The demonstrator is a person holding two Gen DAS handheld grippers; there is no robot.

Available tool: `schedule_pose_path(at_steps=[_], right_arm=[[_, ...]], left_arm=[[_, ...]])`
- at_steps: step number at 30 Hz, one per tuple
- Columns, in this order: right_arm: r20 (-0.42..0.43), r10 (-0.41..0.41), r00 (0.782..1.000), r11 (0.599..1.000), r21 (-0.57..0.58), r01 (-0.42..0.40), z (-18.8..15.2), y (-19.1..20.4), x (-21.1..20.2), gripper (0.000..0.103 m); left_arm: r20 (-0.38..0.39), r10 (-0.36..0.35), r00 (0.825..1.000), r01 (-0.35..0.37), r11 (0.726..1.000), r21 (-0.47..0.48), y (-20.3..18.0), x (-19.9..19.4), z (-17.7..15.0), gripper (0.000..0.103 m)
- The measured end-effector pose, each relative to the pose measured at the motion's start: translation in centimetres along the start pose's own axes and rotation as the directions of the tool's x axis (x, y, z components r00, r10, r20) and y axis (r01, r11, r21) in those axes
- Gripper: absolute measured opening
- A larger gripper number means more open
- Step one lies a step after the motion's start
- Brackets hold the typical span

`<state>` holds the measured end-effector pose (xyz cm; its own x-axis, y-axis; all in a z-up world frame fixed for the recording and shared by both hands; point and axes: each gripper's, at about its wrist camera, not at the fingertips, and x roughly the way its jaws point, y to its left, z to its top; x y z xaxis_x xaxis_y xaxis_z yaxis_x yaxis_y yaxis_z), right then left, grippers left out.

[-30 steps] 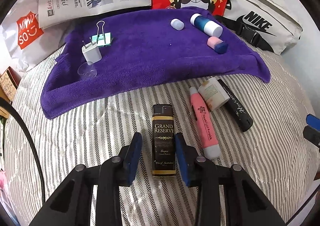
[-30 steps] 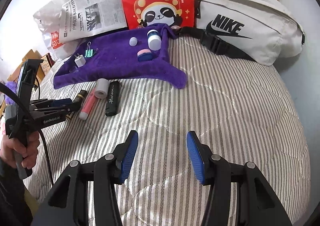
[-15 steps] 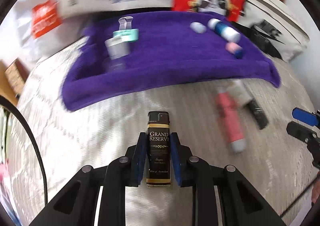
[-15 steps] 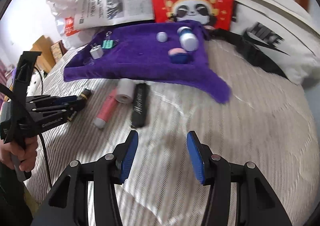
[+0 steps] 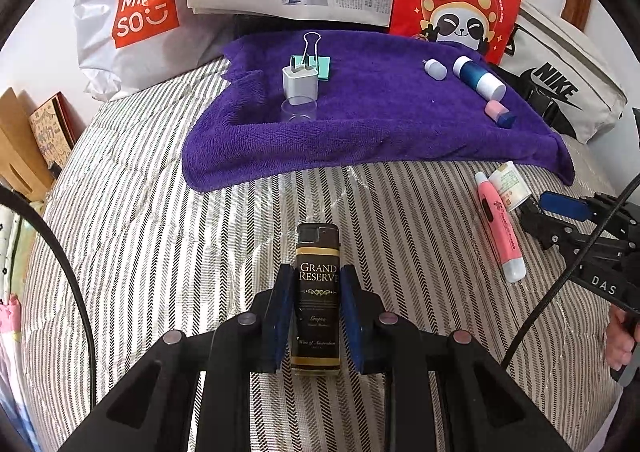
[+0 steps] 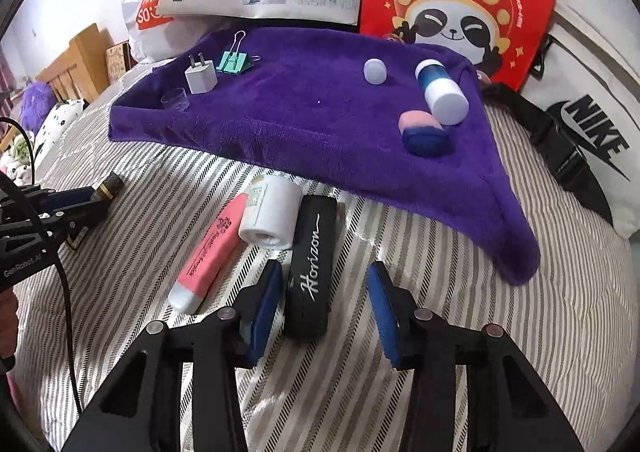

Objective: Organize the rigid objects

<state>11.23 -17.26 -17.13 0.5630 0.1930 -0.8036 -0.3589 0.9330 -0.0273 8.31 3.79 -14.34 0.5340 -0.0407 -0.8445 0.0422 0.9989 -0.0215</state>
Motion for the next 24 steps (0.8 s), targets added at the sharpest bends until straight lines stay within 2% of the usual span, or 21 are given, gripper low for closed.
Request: schedule_pose_path(at_steps=[8,16,24], right_arm=[[0.009,0.008,1.000,0.999,0.053,-0.009,0.1,-0.4,0.1,0.023],[-0.043,0.035,0.998,0.994,0.106,-0.031,-2.6,-2.0,-1.9,0.022],[0.011,0.004,1.000,0.999,0.051,-0.004,-2.8,-1.5,-1.7,0.023]], left_arm=[[0.033,-0.011,0.999,0.011,1.000,-0.001,0.3,-0.1,-0.5,0.023],[0.045,-0.003,0.999,0.003,1.000,0.002,0.1,-0.3,-0.8,0.023],[0.094,0.011,0.995,-0.011,1.000,0.000,-0.1,-0.4,-1.5,0.023]])
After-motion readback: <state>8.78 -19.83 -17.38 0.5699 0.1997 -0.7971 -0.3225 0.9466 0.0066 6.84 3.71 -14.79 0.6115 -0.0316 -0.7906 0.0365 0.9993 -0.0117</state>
